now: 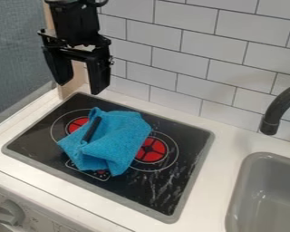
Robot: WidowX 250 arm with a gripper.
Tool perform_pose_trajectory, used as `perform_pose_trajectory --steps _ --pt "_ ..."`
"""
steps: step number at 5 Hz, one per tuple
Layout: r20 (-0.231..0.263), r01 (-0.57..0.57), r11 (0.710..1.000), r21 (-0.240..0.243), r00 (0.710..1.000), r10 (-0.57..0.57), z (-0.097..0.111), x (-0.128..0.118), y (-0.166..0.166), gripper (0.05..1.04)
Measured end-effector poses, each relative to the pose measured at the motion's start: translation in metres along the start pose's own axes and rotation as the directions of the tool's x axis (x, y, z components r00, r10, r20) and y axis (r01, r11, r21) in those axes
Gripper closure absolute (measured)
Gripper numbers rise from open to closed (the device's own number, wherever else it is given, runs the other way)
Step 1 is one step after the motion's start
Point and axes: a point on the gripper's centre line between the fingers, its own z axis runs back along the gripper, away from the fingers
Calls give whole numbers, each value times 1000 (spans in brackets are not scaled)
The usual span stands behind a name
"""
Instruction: Unfold the cloth from the right to the left
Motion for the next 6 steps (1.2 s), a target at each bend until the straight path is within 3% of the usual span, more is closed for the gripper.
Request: perform_pose_trajectory --steps 1,2,3,6 --pt "-30 -9 1000 -7 1000 9 -8 -4 0 85" --pt "-81 -18 1000 7 997 18 -22 -5 4 85" --pt "-100 -36 999 23 994 38 -37 -3 10 85" --pt "-106 -78 997 16 991 79 -73 -1 10 85"
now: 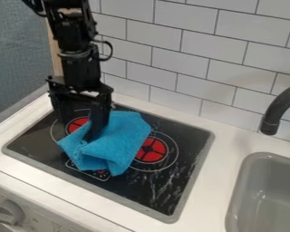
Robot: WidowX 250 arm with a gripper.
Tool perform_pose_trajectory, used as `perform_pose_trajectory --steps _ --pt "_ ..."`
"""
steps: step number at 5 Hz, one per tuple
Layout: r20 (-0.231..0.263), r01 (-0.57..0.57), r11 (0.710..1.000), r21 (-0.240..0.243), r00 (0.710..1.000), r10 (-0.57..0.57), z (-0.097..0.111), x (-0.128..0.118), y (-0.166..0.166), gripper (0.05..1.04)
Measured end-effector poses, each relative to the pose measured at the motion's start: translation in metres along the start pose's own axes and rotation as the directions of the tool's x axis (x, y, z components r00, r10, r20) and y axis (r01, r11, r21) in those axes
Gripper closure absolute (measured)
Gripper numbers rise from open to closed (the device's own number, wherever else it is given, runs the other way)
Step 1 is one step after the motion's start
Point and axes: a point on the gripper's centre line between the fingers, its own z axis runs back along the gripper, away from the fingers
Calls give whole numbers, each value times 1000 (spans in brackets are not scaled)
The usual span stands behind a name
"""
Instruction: Unfold the cloth from the right to the left
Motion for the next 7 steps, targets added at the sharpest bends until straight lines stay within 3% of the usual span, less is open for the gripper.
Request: perform_pose_trajectory --steps 1,3,4,5,6,7 --pt "17 -14 1000 -5 1000 14 -4 1 -1 142" --pt "31 -38 999 -10 999 38 -14 -3 -3 756" --pt "38 -41 999 -18 998 41 -15 -3 -4 943" --pt "39 -39 999 -23 998 40 -14 -3 -4 1013" --pt "1 -54 998 -44 999 54 -14 -9 -6 1019" --pt "17 -72 995 -65 997 73 2 -6 -14 1019"
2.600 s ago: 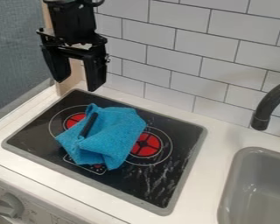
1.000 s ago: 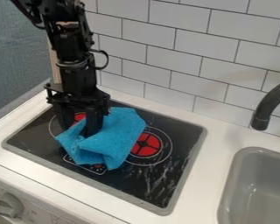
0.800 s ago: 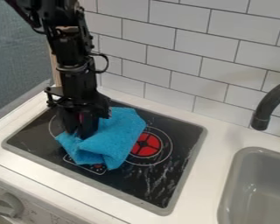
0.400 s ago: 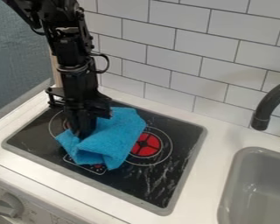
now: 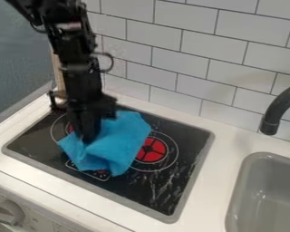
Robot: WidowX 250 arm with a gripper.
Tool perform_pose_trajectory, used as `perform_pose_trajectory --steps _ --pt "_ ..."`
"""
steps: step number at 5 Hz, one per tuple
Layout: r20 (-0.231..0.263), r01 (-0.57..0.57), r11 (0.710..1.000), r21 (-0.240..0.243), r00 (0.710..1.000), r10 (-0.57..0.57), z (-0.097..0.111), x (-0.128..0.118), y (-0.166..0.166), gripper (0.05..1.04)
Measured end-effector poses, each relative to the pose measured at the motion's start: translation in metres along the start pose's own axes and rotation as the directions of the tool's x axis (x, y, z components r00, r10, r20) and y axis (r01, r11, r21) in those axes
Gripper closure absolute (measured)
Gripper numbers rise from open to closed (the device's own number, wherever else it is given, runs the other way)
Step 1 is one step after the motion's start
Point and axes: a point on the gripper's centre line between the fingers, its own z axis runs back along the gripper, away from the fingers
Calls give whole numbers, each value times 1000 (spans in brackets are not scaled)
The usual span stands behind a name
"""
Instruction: Unfold the cloth from the right to the left
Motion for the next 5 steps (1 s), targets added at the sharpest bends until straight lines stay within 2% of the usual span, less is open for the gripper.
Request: perform_pose_trajectory --steps 1,2,3,4,5 --pt "23 8 999 -49 1000 -7 16 6 -24 1019" --pt "32 8 995 -102 999 -5 18 11 -50 1019" --pt "44 31 990 -137 999 -25 11 15 -74 1019" --pt "42 54 987 -150 998 -48 -2 17 -96 1019" --pt "19 73 984 -160 997 -71 -17 15 -116 1019"
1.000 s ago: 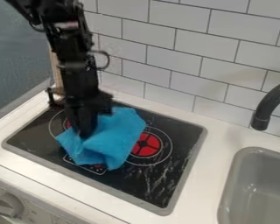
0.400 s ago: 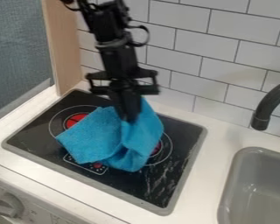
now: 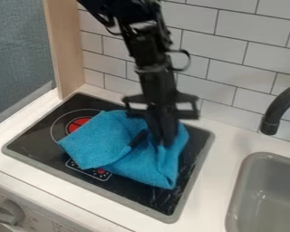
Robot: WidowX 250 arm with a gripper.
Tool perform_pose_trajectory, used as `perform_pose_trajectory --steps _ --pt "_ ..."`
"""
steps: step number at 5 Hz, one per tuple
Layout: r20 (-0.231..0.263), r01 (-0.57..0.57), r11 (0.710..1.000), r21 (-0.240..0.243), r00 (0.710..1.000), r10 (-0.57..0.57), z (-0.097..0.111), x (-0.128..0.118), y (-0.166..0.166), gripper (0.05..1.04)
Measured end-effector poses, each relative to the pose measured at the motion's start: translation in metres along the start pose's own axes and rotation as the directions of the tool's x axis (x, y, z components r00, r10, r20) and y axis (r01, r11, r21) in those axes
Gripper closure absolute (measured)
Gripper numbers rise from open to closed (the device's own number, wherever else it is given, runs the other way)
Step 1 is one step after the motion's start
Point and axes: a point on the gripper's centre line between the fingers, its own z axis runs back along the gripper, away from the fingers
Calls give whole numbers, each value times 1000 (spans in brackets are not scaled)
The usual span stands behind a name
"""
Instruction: Unfold the cloth from the right to the left
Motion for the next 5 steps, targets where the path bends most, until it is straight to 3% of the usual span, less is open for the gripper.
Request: perform_pose_trajectory --steps 2,4,5 --pt "-23 39 999 10 999 -38 -35 6 -19 1019" --pt "-39 105 994 -1 994 -105 -51 6 -38 990" --pt "-59 121 993 5 991 -120 -53 4 -42 812"
